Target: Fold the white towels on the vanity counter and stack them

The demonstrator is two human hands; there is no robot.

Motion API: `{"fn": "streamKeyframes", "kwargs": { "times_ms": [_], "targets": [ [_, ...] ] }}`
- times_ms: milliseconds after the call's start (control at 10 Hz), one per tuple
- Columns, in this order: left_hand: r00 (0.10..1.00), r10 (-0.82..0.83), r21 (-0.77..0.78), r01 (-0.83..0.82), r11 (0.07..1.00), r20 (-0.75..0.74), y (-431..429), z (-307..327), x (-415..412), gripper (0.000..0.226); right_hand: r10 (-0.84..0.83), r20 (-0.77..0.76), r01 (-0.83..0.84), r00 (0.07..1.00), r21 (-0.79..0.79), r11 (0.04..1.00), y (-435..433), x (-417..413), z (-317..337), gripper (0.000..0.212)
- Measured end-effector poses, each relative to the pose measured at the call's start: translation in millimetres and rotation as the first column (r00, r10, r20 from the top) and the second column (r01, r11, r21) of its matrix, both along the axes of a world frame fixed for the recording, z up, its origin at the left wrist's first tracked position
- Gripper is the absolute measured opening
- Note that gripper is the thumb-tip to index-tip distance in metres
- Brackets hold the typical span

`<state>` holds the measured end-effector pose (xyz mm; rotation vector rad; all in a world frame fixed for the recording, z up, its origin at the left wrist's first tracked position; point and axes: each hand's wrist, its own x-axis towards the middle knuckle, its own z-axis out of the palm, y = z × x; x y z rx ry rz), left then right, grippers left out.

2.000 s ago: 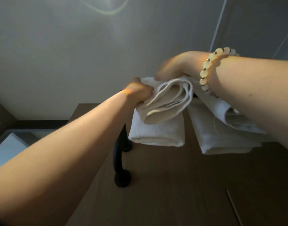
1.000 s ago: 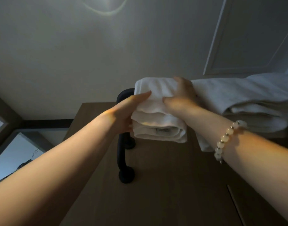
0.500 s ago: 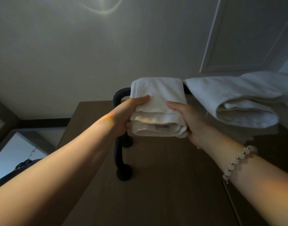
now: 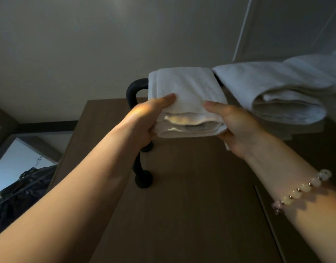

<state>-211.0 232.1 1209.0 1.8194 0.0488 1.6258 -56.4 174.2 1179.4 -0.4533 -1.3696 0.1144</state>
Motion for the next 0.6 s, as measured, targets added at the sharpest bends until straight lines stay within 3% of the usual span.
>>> {"fn": "streamKeyframes", "kwargs": {
  "times_ms": [400,500,600],
  "targets": [
    [0.998,-0.024,0.007,0.024,1.0,0.057,-5,-8,3,0.044,0.027,-0.02,-0.027,0.999,0.023,0.999,2,-4,-1,0.028],
    [0.997,-0.049,0.073,0.045,0.996,0.061,0,-25,7,0.035,0.072,0.016,-0.073,0.997,0.007,0.997,0,-8,-13,0.023],
    [0.995,0.087,0.193,-0.095,0.977,0.045,12,-57,2,0.015,-0.058,0.134,0.054,0.989,0.035,0.998,0,-3,-50,0.014]
  ]
}}
